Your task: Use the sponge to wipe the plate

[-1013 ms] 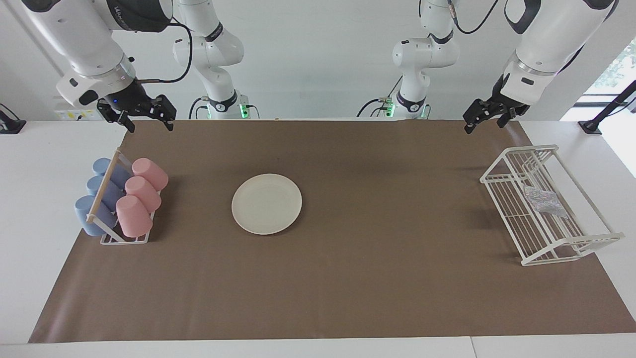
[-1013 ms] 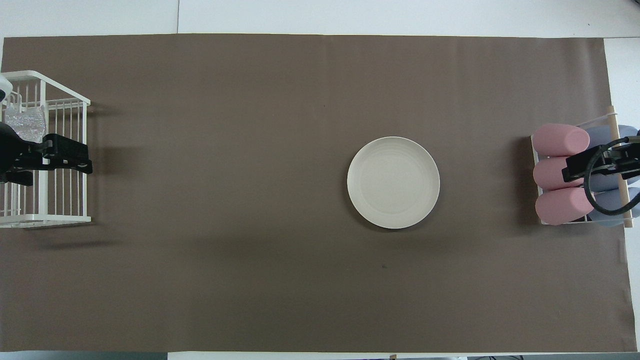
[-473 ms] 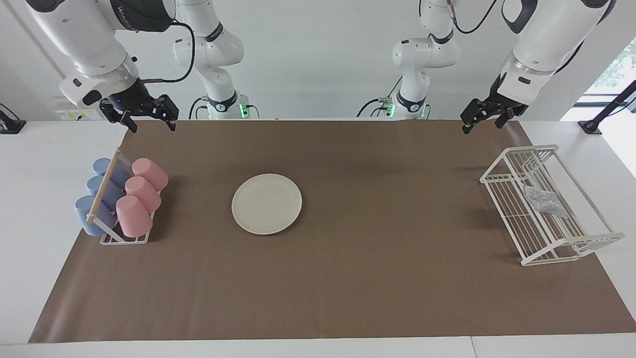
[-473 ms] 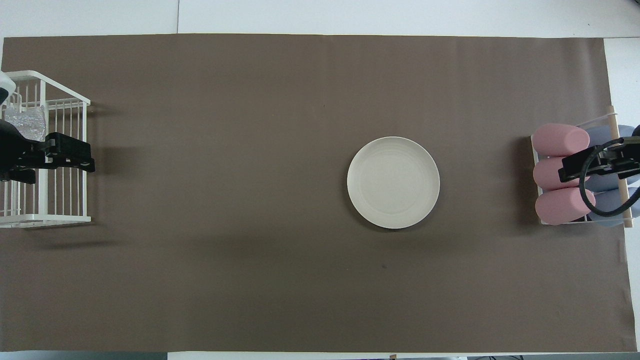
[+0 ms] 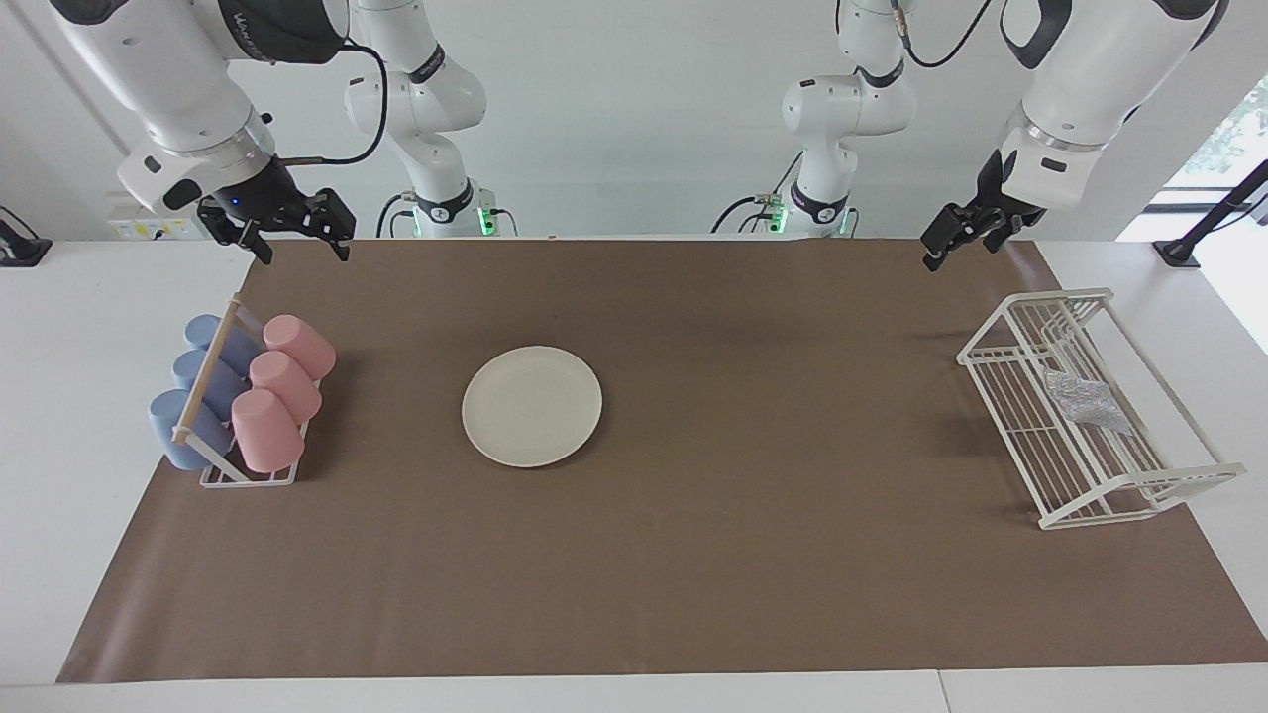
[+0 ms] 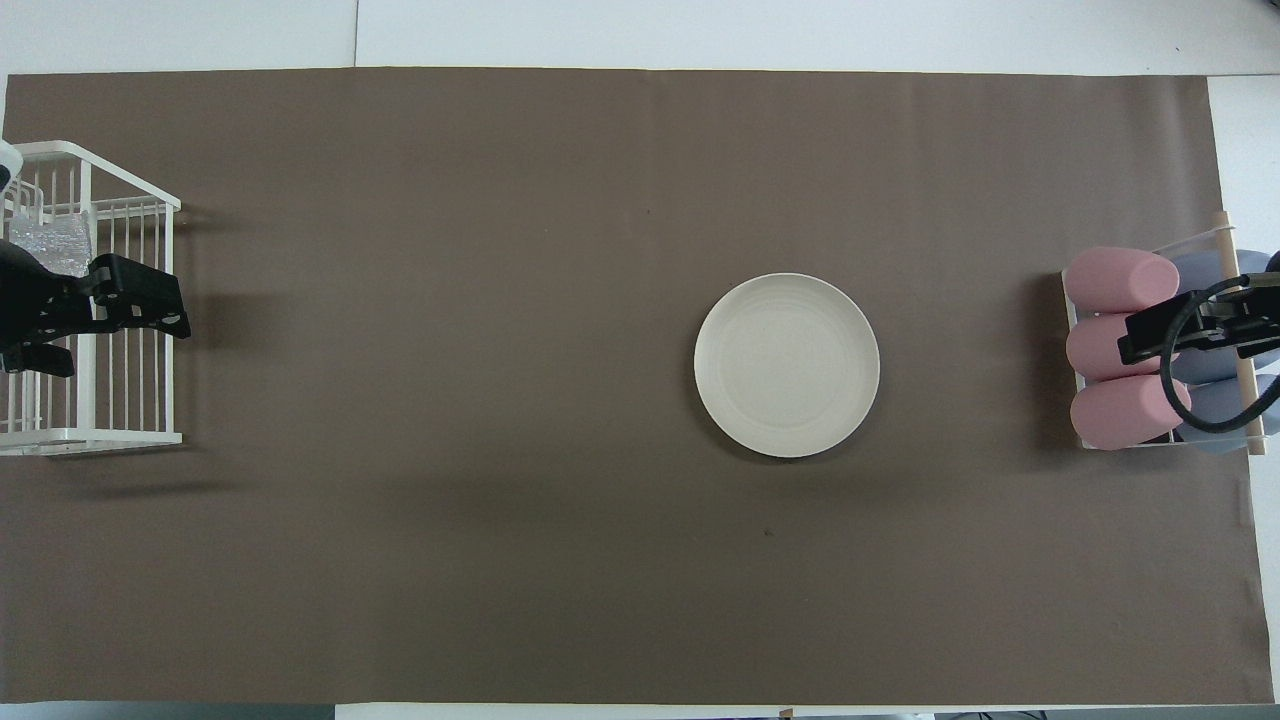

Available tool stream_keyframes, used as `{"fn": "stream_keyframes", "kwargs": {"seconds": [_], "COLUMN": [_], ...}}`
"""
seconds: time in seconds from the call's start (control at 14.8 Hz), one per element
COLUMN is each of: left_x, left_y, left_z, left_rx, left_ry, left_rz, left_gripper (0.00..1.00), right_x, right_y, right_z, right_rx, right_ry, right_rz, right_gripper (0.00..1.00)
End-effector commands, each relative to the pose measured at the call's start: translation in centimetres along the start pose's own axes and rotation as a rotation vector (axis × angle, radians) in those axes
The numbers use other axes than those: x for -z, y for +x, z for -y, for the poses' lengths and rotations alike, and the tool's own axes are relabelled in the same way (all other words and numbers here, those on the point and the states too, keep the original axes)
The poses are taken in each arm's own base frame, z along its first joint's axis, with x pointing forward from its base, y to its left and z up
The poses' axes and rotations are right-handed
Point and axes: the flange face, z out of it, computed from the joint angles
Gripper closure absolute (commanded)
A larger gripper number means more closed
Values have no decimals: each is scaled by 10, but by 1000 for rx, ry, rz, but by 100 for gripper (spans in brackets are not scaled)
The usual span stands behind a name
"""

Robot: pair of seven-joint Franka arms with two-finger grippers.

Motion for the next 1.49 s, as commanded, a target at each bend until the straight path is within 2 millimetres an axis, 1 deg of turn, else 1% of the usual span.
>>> {"fn": "stream_keyframes", "kwargs": {"seconds": [0.0, 0.07, 0.2, 0.27, 0.41, 0.61, 0.74, 0.81, 0.88, 1.08, 1.15, 1.22, 1.28, 1.35, 1.42], "left_x": [-6, -7, -14, -23, -31, -53, -78, -93, -102, -142, -151, -163, -173, -178, -182], "left_y": [-6, -8, -6, -2, 9, 34, 56, 67, 77, 91, 96, 103, 109, 113, 116], "left_z": [-5, -10, -17, -22, -20, -4, -5, -5, -3, 2, 6, 11, 10, 9, 9], "left_rx": [4, -13, -42, -54, -81, -227, -258, -277, -290, -410, -427, -444, -464, -477, -487], "left_ry": [21, 64, 139, 167, 235, 411, 513, 575, 610, 751, 766, 785, 810, 818, 815], "left_rz": [-2, -16, -28, -23, -37, -35, -53, -54, -74, -127, -137, -136, -135, -145, -154], "left_gripper": [0, 0, 0, 0, 0, 0, 0, 0, 0, 0, 0, 0, 0, 0, 0], "right_x": [1, 0, 0, 0, 0, 0, -2, 0, 0, 1, 3, 1, -3, -11, -19], "right_y": [-5, -5, -5, -6, -6, -6, -5, -5, -5, -1, 1, 0, -1, -7, -10], "right_z": [12, 17, 17, 14, 9, 7, 7, 7, 6, 8, 7, 10, 12, 16, 19], "right_rx": [11, 17, 19, 13, 4, -4, -15, -44, -94, -340, -400, -429, -449, -481, -580], "right_ry": [19, 18, 18, 19, 20, 19, 21, 21, 20, 26, 29, 27, 26, 25, 25], "right_rz": [-11, -9, -6, -5, -7, -7, -5, -12, -13, -41, -59, -47, -36, -21, -12], "right_gripper": [0, 0, 0, 0, 0, 0, 0, 0, 0, 0, 0, 0, 0, 0, 0]}}
